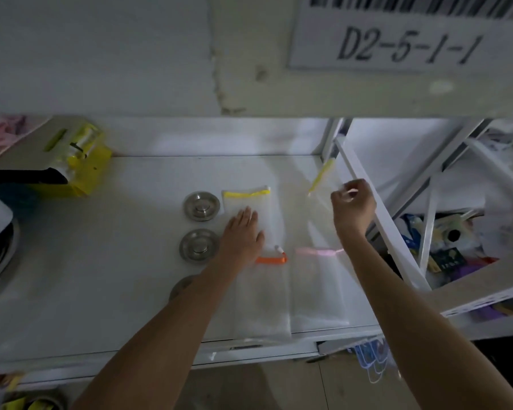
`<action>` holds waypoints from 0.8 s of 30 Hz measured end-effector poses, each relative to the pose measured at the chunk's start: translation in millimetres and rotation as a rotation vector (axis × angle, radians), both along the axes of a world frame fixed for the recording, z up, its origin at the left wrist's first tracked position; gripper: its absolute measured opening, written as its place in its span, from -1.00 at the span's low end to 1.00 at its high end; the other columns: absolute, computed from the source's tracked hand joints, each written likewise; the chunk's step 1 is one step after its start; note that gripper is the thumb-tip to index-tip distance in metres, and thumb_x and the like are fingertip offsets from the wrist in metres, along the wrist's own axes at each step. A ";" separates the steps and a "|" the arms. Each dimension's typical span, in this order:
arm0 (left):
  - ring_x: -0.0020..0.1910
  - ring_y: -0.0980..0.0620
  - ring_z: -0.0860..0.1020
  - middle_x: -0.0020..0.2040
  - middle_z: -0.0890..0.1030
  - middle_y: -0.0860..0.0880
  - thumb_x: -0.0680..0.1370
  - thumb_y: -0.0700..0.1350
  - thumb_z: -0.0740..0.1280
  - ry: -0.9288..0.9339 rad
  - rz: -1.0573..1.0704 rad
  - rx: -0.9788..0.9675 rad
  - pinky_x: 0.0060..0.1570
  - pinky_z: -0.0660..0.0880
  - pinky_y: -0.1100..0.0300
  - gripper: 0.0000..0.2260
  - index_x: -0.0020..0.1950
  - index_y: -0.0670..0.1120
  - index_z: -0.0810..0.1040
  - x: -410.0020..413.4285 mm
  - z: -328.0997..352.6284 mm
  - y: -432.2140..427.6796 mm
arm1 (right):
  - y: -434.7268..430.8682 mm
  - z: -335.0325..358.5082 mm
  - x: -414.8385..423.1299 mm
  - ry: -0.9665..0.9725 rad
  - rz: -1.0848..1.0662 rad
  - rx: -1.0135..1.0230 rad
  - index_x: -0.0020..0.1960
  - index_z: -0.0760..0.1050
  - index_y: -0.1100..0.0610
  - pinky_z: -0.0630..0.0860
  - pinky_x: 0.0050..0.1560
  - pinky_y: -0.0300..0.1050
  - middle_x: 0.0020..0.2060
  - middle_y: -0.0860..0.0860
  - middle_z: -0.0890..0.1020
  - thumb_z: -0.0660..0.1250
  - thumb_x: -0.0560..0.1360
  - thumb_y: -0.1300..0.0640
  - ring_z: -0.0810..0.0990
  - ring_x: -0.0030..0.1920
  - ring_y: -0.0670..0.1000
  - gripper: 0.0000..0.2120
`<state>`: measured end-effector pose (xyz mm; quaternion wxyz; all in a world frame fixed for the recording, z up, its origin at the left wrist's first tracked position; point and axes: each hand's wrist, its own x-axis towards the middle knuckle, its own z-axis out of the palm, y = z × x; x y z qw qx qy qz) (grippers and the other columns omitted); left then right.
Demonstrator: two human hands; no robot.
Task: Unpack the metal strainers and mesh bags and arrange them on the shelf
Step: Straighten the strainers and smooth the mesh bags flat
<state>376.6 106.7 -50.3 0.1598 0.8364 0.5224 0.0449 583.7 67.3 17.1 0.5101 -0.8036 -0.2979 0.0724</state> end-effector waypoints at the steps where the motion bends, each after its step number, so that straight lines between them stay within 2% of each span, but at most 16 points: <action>1: 0.60 -0.06 0.05 0.62 0.06 -0.16 0.65 -0.01 0.07 -0.006 0.003 0.013 0.55 -0.03 0.07 -0.48 0.58 -0.18 0.10 2.0 2.3 0.1 | -0.4 6.1 -1.6 -0.134 0.013 0.028 -0.07 0.49 0.09 0.56 -0.23 -0.08 -0.10 0.00 0.61 0.38 0.40 0.23 0.56 -0.22 -0.04 -0.86; 3: 0.60 -0.07 0.05 0.61 0.08 -0.17 0.65 -0.01 0.06 0.002 -0.007 0.032 0.56 -0.03 0.06 -0.48 0.57 -0.20 0.12 5.1 6.6 -0.9 | 2.1 6.6 -6.7 -0.374 0.099 0.016 -0.11 0.47 0.08 0.54 -0.21 -0.02 -0.08 0.01 0.58 0.36 0.38 0.25 0.57 -0.11 0.03 -0.86; 5: 0.60 -0.08 0.05 0.61 0.08 -0.18 0.65 -0.02 0.07 0.013 -0.022 0.031 0.56 -0.02 0.05 -0.49 0.56 -0.21 0.14 7.3 8.4 -3.4 | 8.2 -5.2 -18.3 -0.459 0.198 -0.070 -0.12 0.48 0.10 0.48 -0.18 -0.03 -0.06 0.06 0.56 0.34 0.35 0.29 0.54 -0.03 0.11 -0.85; 10: 0.60 -0.07 0.03 0.62 0.04 -0.17 0.64 0.00 0.10 -0.012 -0.041 -0.033 0.56 -0.04 0.06 -0.44 0.57 -0.22 0.10 11.1 8.4 -13.6 | 14.0 -55.5 -45.6 -0.301 0.350 -0.340 -0.08 0.56 0.10 0.47 -0.09 -0.08 0.03 0.06 0.57 0.42 0.38 0.20 0.55 0.04 0.10 -0.88; 14: 0.60 -0.07 0.04 0.62 0.05 -0.16 0.61 -0.03 0.16 -0.064 -0.085 -0.073 0.56 0.00 0.06 -0.43 0.57 -0.20 0.13 17.8 14.7 -19.0 | 13.2 -72.5 -49.8 -0.211 0.454 -0.365 -0.02 0.62 0.12 0.51 -0.01 -0.05 0.05 0.04 0.60 0.42 0.43 0.00 0.55 0.07 0.07 -0.78; 17: 0.60 -0.08 0.04 0.62 0.05 -0.16 0.61 -0.06 0.15 -0.079 -0.121 -0.077 0.56 0.00 0.06 -0.44 0.57 -0.18 0.11 25.0 17.1 -25.2 | 9.3 -69.6 -40.4 -0.292 0.494 -0.288 0.03 0.63 0.17 0.48 0.06 -0.07 0.06 0.08 0.64 0.28 0.54 0.01 0.57 0.08 0.11 -0.74; 19: 0.60 -0.08 0.03 0.62 0.02 -0.15 0.61 -0.06 0.13 -0.074 -0.118 -0.096 0.57 0.00 0.03 -0.44 0.58 -0.17 0.08 29.9 16.4 -28.7 | 7.2 -71.2 -27.7 -0.418 0.544 -0.292 0.11 0.60 0.18 0.45 0.20 -0.04 0.13 0.10 0.64 0.22 0.57 0.06 0.56 0.17 0.13 -0.73; 21: 0.60 -0.09 0.01 0.63 0.00 -0.14 0.62 -0.04 0.12 -0.053 -0.096 -0.131 0.56 -0.01 -0.04 -0.45 0.58 -0.14 0.08 34.5 14.3 -30.2 | 6.0 -77.0 -15.7 -0.467 0.673 -0.400 0.24 0.53 0.11 0.34 0.40 0.02 0.30 0.09 0.55 0.16 0.57 -0.03 0.43 0.37 0.12 -0.64; 24: 0.61 -0.08 -0.03 0.63 -0.03 -0.11 0.62 0.05 0.08 0.025 -0.048 -0.160 0.55 -0.08 -0.13 -0.45 0.58 -0.09 0.07 38.2 10.2 -31.4 | 1.8 -83.4 -7.2 -0.505 0.732 -0.644 0.49 0.24 -0.04 0.12 0.52 0.08 0.53 0.02 0.25 0.05 0.60 -0.14 0.17 0.53 0.07 -0.51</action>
